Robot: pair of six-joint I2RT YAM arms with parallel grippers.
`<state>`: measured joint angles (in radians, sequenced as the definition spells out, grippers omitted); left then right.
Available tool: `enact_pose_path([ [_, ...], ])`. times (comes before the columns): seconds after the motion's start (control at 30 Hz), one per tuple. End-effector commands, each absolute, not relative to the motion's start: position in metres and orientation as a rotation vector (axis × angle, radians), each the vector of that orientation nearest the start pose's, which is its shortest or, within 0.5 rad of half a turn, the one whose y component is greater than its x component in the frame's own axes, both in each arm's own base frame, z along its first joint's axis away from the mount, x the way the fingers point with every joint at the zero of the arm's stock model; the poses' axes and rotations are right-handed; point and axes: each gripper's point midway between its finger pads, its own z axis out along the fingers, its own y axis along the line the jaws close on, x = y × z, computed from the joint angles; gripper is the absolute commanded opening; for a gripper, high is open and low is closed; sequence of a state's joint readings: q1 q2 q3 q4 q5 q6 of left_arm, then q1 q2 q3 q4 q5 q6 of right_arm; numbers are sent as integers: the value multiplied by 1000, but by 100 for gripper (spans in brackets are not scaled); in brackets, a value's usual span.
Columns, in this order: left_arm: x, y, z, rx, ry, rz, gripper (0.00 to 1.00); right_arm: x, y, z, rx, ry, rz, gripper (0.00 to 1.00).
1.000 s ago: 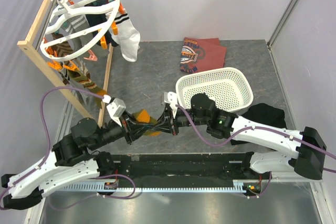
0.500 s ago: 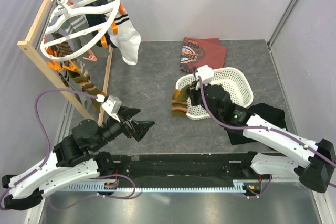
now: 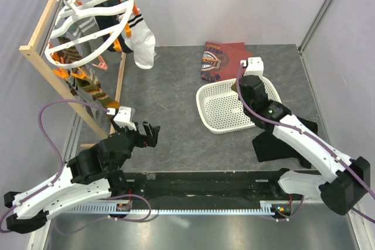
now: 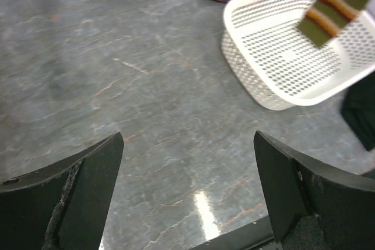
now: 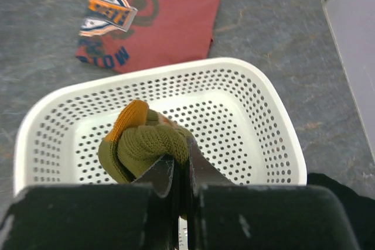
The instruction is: Remove the socks clipped to the hanger
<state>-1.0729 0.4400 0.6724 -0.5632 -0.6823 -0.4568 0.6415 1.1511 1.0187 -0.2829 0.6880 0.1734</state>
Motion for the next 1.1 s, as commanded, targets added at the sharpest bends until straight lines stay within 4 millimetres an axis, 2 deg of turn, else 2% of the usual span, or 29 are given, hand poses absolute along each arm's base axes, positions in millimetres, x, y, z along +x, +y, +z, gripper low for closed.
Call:
enact_pose_path([
  [0.0, 192, -113, 239, 6, 1830, -306, 99, 352, 107, 234, 39, 1952, -152, 0],
  [0.03, 194, -111, 241, 1, 1824, -288, 99, 357, 107, 225, 39, 1970, -154, 0],
  [0.07, 195, -109, 242, -1, 1822, -271, 98, 361, 104, 220, 46, 1988, -143, 4],
  [0.1, 196, -107, 241, 13, 1822, -241, 98, 363, 105, 217, 60, 1999, -129, 22],
  [0.13, 198, -104, 242, 11, 1820, -199, 98, 365, 104, 213, 60, 2014, -131, 30],
  [0.17, 200, -101, 242, 10, 1819, -165, 98, 365, 104, 214, 63, 2016, -120, 35],
  [0.2, 202, -98, 242, 8, 1821, -127, 98, 364, 106, 214, 57, 2018, -107, 46],
  [0.27, 207, -90, 243, -7, 1814, -21, 98, 362, 108, 220, 47, 2009, -83, 60],
  [0.4, 217, -69, 250, -81, 1760, 198, 95, 356, 113, 234, 27, 1990, -18, 78],
  [0.47, 221, -66, 252, -88, 1746, 289, 93, 351, 120, 242, 4, 1978, 42, 82],
  [0.6, 230, -46, 262, -174, 1718, 438, 85, 344, 134, 254, -55, 1948, 151, 93],
  [0.8, 241, -6, 264, -343, 1739, 522, 83, 336, 148, 265, -119, 1919, 255, 93],
  [0.9, 246, 4, 261, -336, 1749, 574, 83, 334, 154, 269, -154, 1905, 287, 93],
  [1.0, 260, 4, 260, -305, 1746, 575, 82, 334, 160, 274, -175, 1892, 316, 93],
  [1.07, 270, 5, 261, -301, 1741, 572, 77, 335, 163, 279, -184, 1879, 336, 94],
])
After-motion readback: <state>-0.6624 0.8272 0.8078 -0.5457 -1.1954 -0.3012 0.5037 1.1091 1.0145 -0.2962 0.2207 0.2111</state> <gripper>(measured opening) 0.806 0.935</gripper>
